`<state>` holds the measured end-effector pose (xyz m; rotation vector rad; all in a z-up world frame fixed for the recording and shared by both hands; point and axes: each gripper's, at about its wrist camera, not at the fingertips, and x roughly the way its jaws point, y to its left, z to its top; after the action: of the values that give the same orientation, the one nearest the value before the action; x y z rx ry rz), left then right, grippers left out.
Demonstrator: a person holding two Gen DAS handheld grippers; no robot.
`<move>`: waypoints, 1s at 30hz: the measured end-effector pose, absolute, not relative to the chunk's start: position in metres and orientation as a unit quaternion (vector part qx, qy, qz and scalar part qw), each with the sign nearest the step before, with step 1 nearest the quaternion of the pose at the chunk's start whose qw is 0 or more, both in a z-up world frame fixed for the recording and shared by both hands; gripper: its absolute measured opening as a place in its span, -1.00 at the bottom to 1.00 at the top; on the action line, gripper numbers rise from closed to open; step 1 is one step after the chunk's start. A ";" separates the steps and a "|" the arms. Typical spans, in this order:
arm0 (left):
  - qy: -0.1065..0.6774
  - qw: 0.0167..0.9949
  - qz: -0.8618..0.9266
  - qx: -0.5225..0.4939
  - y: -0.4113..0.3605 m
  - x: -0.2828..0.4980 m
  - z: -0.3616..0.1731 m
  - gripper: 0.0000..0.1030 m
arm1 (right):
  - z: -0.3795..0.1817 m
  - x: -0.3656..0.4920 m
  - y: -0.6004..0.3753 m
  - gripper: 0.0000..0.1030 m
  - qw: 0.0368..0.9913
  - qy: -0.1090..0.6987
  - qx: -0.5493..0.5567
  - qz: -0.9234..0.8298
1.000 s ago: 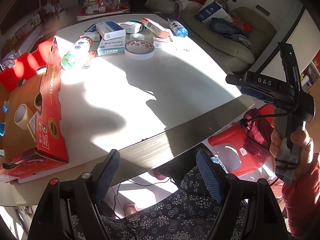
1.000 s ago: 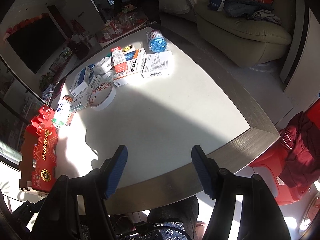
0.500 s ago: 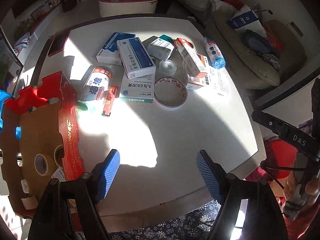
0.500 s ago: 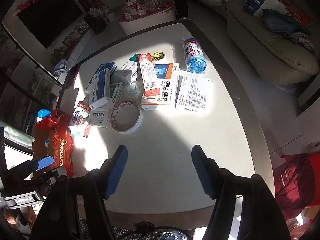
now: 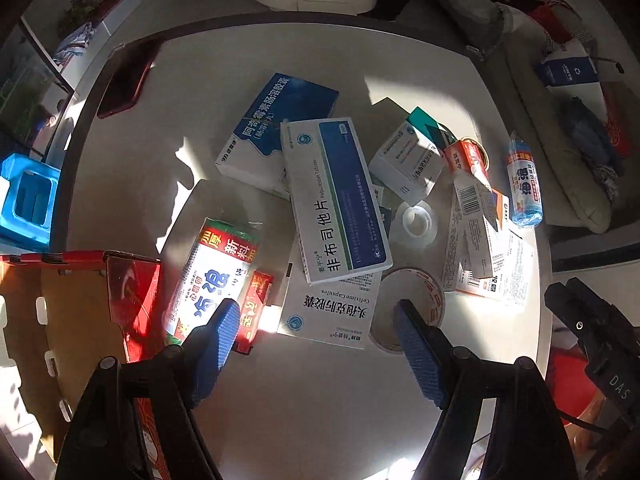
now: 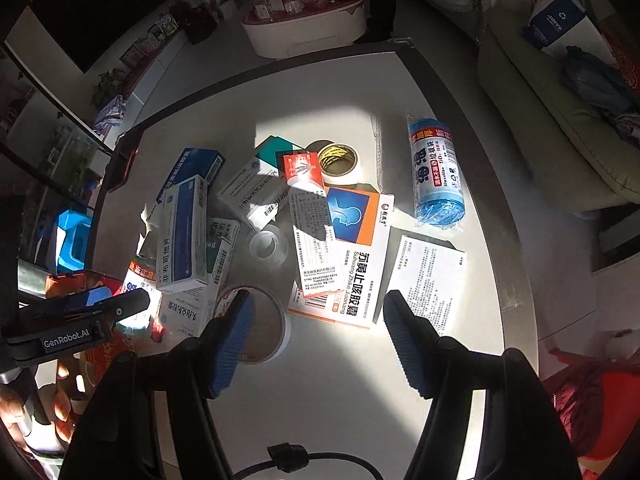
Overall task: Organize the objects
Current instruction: 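Move both open tools forward over the pile of medicine boxes, then grasp the blue-white Febuxostat box with left gripper while right grips red-topped white box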
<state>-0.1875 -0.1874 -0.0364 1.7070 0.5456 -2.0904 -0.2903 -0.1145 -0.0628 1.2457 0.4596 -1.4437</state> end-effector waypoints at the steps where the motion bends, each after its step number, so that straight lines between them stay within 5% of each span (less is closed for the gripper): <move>1: 0.197 0.198 -0.741 0.611 -0.191 -0.193 -0.041 0.61 | -0.065 -0.291 -0.123 0.28 0.554 0.199 0.529 -0.611; 30: 0.236 0.237 -0.710 0.620 -0.198 -0.255 -0.101 0.61 | -0.121 -0.271 -0.206 0.26 0.563 0.318 0.505 -0.572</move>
<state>-0.2546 -0.1979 -0.1006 1.6996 0.6480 -1.9463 -0.2706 -0.2062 -0.1206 1.1881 0.7482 -1.3465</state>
